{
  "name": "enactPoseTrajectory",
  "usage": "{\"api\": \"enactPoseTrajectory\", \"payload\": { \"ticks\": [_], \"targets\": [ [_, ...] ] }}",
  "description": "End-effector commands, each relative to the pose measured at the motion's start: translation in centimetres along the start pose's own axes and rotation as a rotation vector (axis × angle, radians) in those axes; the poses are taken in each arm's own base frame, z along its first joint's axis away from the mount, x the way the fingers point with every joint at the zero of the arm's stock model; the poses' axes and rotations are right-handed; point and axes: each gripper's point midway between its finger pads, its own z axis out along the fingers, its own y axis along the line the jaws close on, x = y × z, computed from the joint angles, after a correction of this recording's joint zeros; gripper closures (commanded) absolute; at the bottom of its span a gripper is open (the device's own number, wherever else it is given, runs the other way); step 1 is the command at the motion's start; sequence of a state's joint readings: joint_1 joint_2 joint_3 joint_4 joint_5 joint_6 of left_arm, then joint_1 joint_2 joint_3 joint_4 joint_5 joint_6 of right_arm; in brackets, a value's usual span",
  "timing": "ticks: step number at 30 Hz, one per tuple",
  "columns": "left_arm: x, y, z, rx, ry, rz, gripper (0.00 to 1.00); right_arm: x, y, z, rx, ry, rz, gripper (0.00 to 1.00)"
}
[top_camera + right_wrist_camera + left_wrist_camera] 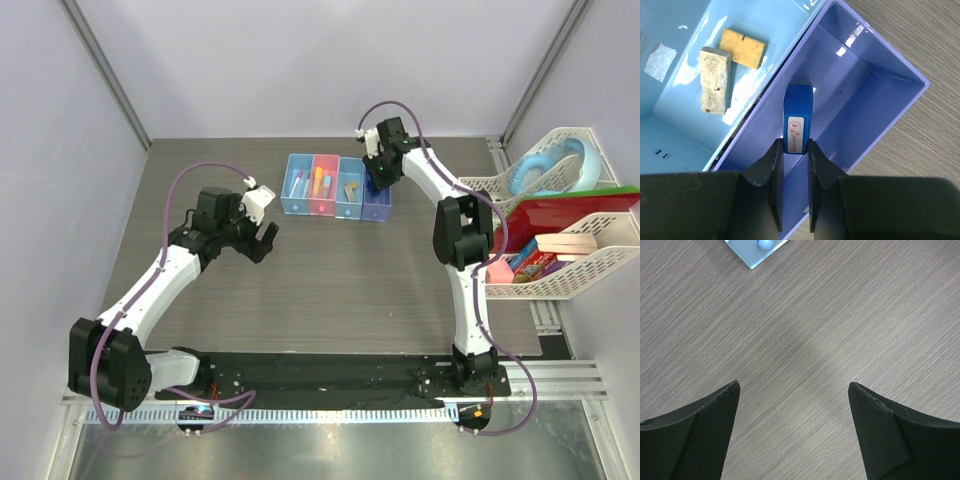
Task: Sort the stationery into containers
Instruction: Place the stationery in the storage box.
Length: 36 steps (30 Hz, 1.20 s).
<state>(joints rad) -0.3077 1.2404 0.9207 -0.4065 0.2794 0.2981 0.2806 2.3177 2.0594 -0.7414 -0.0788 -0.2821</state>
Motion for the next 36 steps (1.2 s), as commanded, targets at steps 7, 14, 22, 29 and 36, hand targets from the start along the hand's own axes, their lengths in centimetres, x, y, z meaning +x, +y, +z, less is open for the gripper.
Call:
{"api": "enactPoseTrajectory", "payload": {
  "ticks": [7,14,22,29,36],
  "targets": [
    [-1.9,0.5,-0.9,-0.025,-0.047,0.041,0.11,-2.3,-0.5,-1.1,0.022,-0.065,-0.006,0.88],
    [-1.9,0.4,-0.8,-0.018,-0.048,0.038,0.11,-2.9,-0.4,-2.1,0.018,-0.08,-0.008,0.66],
    [-2.2,0.4,-0.5,-0.007,-0.059,0.03,0.11,-4.3,-0.6,-4.8,0.035,-0.125,-0.013,0.45],
    [-2.6,0.7,-0.4,-0.02,-0.071,0.037,0.11,-5.9,-0.8,-8.4,0.05,-0.174,-0.004,0.39],
    [-3.6,2.2,0.8,-0.073,-0.072,0.012,0.11,-7.3,-0.8,-13.3,0.077,-0.254,0.02,0.38]
  ]
}}
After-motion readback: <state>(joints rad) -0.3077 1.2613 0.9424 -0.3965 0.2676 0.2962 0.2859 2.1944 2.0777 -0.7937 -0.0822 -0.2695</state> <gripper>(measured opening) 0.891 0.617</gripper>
